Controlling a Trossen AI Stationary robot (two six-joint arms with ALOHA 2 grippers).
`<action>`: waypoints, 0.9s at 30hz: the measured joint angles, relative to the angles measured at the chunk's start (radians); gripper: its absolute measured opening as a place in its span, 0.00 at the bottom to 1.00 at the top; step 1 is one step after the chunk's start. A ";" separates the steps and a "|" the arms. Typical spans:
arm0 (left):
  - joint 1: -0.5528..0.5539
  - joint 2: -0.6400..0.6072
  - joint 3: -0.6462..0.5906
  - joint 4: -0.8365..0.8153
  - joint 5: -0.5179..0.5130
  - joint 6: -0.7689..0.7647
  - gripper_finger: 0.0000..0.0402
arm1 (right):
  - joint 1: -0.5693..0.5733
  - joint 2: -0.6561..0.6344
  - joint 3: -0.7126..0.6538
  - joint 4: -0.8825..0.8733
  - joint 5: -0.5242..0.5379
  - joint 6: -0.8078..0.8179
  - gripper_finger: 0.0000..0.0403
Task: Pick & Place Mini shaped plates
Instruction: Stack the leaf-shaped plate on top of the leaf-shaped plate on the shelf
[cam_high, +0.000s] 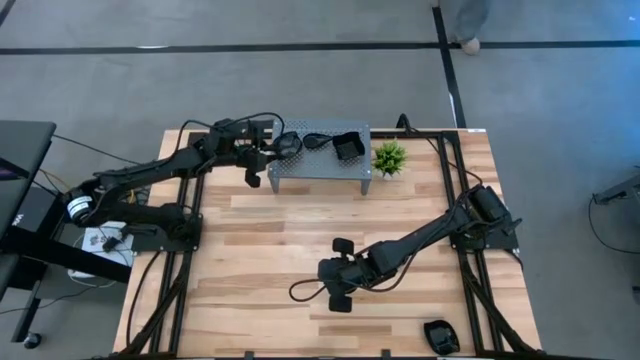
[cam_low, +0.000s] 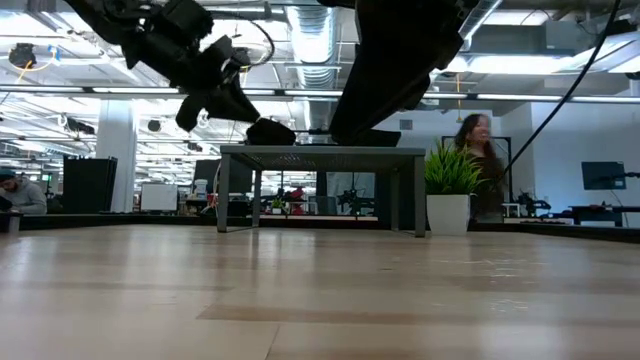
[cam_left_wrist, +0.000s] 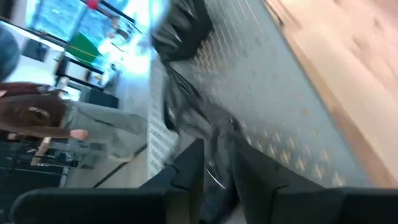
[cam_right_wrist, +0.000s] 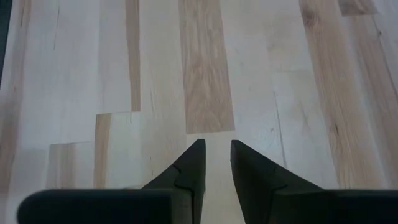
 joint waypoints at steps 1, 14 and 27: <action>-0.011 -0.011 0.000 0.012 -0.001 -0.021 0.21 | 0.000 0.000 0.000 -0.001 0.000 0.000 0.17; -0.158 -0.129 -0.010 0.041 0.020 -0.487 0.28 | 0.000 0.000 0.000 0.009 -0.004 -0.068 0.17; -0.329 -0.137 -0.042 0.038 0.136 -0.892 0.20 | -0.058 0.000 0.000 0.129 0.004 -0.070 0.17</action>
